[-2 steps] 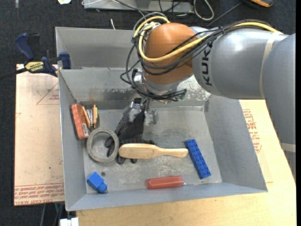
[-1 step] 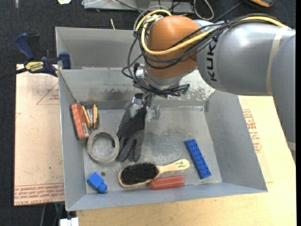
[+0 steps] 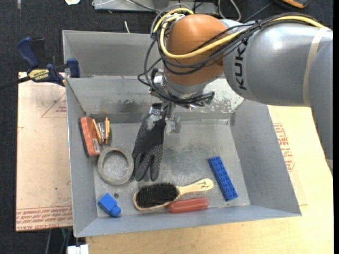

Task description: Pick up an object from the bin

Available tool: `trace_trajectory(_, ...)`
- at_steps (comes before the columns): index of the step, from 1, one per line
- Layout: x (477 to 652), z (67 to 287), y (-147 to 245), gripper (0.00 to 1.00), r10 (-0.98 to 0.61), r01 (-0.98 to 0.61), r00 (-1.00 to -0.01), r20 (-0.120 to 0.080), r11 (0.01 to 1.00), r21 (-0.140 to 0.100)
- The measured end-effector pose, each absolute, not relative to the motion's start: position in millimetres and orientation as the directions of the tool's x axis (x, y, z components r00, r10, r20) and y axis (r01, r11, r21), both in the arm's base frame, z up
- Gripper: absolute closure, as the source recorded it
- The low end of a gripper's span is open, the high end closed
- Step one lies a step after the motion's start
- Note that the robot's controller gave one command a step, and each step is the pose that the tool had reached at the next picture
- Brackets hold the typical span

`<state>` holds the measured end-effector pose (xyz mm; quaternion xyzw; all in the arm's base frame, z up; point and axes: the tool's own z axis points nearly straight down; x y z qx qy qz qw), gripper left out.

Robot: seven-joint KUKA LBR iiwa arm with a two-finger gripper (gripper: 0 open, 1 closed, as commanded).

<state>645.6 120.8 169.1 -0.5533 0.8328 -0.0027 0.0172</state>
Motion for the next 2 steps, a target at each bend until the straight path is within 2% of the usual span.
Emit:
trace_trajectory(1,646.0,172,121,1.00,-0.921,-0.921,-0.388,-0.028,0.389,-0.024)
trace_trajectory(2,644.0,192,121,1.00,-0.920,-0.920,-0.390,-0.023,0.391,-0.016)
